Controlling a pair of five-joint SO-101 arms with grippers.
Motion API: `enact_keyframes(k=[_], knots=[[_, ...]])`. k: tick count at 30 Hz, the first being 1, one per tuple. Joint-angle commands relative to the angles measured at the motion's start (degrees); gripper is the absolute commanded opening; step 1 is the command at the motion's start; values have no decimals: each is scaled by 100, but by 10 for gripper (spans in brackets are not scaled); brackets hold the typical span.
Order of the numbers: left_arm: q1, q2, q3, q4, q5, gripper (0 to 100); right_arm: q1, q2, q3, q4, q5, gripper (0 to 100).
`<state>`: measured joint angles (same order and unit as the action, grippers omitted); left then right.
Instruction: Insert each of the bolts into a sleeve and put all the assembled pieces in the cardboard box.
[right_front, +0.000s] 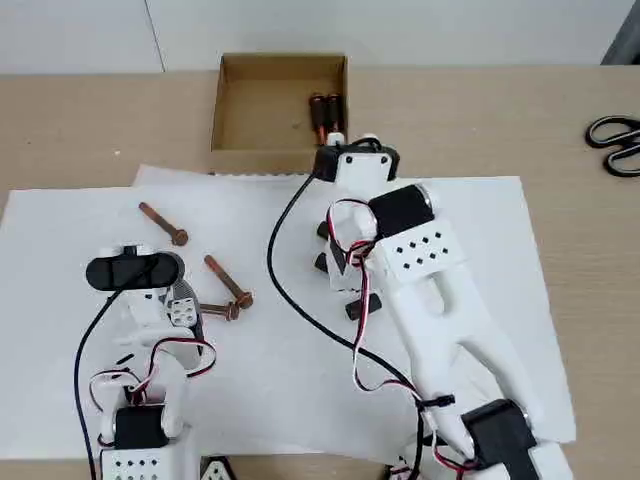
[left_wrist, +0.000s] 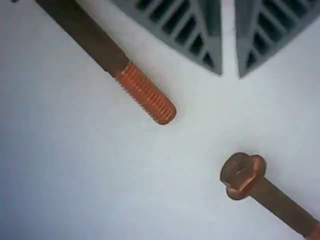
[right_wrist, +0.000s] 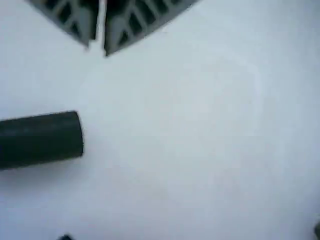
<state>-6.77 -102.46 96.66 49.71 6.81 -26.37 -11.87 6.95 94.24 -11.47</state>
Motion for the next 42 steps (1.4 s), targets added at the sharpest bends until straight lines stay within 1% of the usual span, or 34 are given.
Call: enact_keyframes(k=[1,6,11,13,18,20,24,28,31,36,42], knots=[[-35,-70,-22,-44,-35,7,-57,40,-18,-347,1266,4],[-35,-70,-22,-35,-35,7,-48,242,-18,-708,2277,4],[-35,-70,-22,-35,-35,7,-22,690,-18,-708,3886,5],[-44,-70,-22,-35,-35,7,-22,910,-18,-734,4308,10],[-44,-70,-22,-35,-35,7,180,1437,-141,-734,5152,129],[-44,-70,-22,-35,-35,7,312,1631,-448,-690,5327,156],[-44,-70,-22,-35,-35,7,453,2070,-1248,-479,5538,157],[-44,-70,-22,-35,-35,7,462,2668,-2004,-154,5635,157],[-44,-70,-22,-35,-35,7,435,3073,-2479,-101,5688,157],[-44,-70,-22,-35,-35,7,295,3442,-2673,-84,5705,157],[-44,-70,-22,-35,-35,7,22,3521,-2673,-84,5723,157]])
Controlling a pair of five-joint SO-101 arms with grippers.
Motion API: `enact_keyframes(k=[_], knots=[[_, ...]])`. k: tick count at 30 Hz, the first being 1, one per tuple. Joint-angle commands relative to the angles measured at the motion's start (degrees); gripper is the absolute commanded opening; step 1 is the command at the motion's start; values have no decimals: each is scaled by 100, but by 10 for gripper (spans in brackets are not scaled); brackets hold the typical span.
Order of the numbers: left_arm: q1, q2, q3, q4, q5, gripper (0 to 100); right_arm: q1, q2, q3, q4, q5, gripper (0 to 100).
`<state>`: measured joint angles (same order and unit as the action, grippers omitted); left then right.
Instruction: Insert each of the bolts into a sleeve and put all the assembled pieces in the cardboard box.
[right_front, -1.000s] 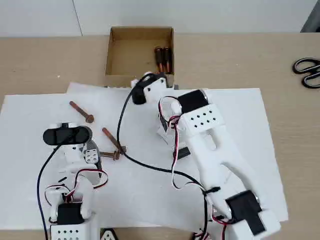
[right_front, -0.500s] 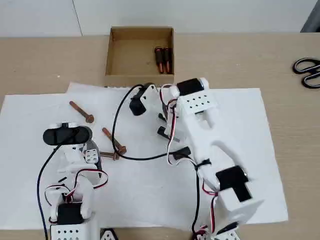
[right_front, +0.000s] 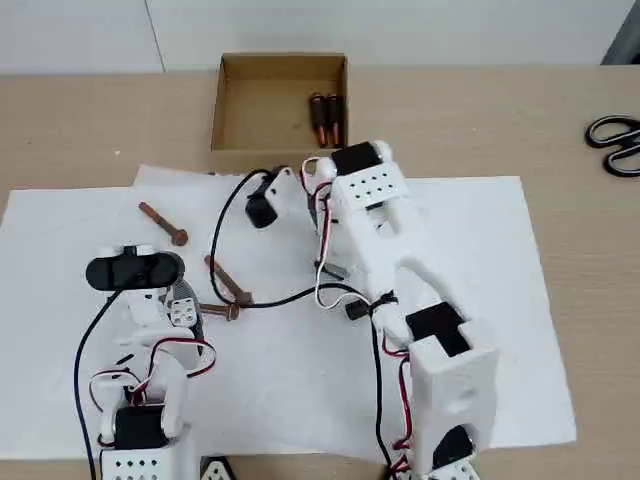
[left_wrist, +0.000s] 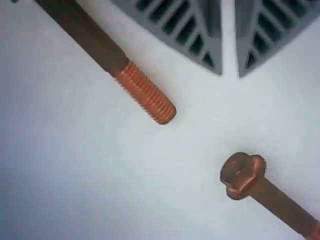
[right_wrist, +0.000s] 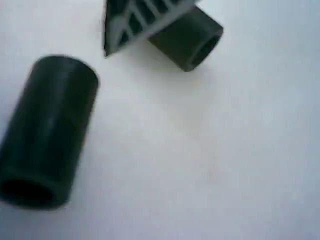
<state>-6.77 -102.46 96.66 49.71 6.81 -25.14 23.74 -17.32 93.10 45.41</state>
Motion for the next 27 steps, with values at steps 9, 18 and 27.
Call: enact_keyframes(k=[9,18,27], knots=[[-44,-70,-22,-35,-35,7,-180,277,-246,-22,0,157],[-44,-70,-22,-35,-35,7,-180,505,-255,-593,-167,155],[-44,-70,-22,-26,-35,7,-163,813,-255,-664,-378,153]])
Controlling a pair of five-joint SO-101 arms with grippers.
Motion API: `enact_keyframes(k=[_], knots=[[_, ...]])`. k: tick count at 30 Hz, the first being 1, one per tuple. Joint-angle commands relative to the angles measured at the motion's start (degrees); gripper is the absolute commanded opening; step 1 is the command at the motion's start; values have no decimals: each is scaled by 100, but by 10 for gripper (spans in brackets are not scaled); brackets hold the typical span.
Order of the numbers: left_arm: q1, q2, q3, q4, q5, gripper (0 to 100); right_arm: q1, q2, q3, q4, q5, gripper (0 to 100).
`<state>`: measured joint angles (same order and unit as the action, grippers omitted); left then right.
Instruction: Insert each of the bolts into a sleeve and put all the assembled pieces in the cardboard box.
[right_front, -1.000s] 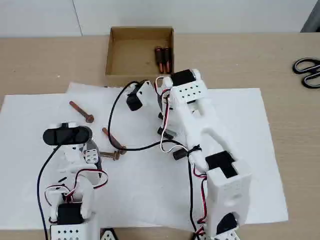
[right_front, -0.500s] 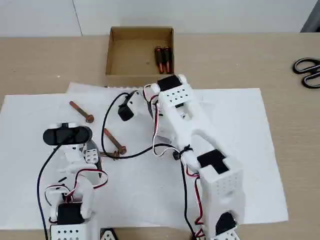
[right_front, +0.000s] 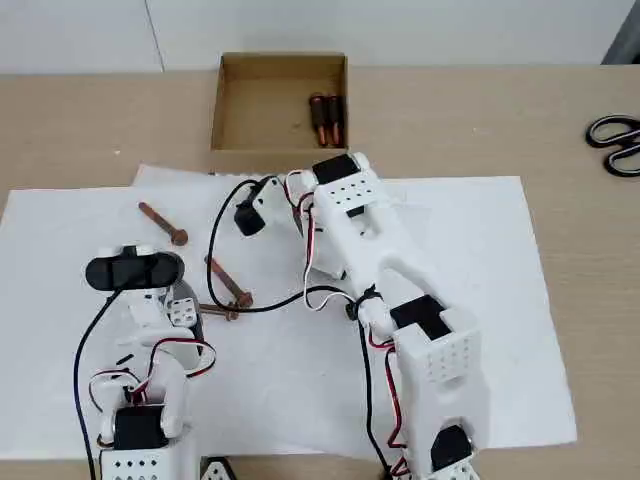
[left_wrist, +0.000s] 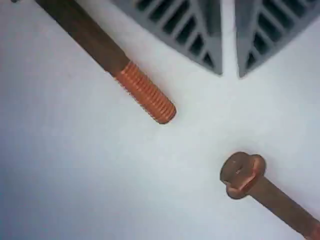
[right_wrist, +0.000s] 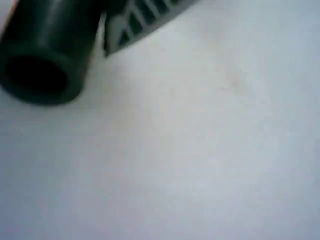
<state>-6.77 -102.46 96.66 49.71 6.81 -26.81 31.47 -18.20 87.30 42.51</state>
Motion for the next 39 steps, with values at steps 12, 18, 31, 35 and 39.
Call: enact_keyframes(k=[12,18,31,35,39], knots=[[-44,-70,-22,-26,-35,7,13,365,-202,-171,-536,8],[-53,-70,-22,-35,-26,7,-13,-66,-1099,312,-782,6],[-44,-44,-75,-18,-70,7,259,-1947,-1521,954,-1714,4],[-62,-35,-462,519,-527,7,637,-2501,-782,963,-1811,4],[-70,-35,-980,1248,-809,7,1112,-3046,-79,945,-1811,4]])
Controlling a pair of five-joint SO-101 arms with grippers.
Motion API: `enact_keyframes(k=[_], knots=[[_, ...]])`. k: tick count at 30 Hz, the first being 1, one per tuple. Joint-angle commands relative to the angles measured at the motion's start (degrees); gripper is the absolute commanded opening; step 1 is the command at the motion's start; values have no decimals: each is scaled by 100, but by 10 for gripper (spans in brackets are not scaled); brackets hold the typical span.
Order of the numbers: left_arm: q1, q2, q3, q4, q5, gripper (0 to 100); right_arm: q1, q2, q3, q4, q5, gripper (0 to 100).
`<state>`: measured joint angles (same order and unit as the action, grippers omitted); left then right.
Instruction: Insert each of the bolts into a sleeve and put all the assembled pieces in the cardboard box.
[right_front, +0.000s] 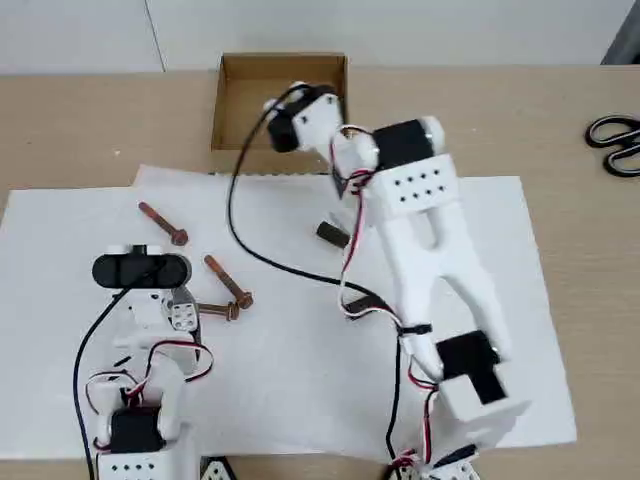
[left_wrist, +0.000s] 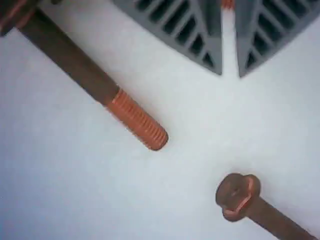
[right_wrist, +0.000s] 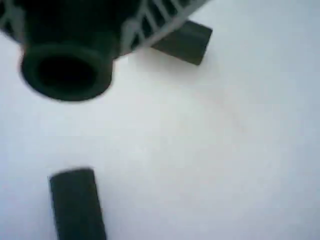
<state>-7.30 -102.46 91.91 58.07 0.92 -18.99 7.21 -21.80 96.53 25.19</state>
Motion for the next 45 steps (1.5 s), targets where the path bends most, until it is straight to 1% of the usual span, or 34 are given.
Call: enact_keyframes(k=[1,7,10,13,20,26,30,34,38,41,45], knots=[[-18,-35,-629,519,-325,7,426,-743,448,22,-79,4],[-26,0,-1402,1002,-853,6,954,-1543,1407,4,-70,4],[-26,422,-1727,1143,-1073,6,1200,-1824,1793,-13,-62,4],[-26,1248,-2299,1134,-1108,6,1376,-1965,2224,-31,-70,4],[0,3842,-4453,1213,-1152,6,1640,-2079,2892,-40,-79,5],[132,5987,-6132,1960,-1890,6,1842,-2079,3174,-101,-88,6],[141,7138,-6668,2655,-2892,6,1851,-2079,3323,-119,-79,8],[149,7921,-6905,2884,-3710,6,1886,-2079,3341,-119,-79,8],[149,8264,-6949,2945,-4923,6,1886,-2079,3358,-84,-88,8],[264,8422,-6932,3262,-5881,7,1886,-2079,3358,-75,-88,8],[519,8624,-6923,3604,-6690,7,1886,-2079,3358,-75,-70,8]])
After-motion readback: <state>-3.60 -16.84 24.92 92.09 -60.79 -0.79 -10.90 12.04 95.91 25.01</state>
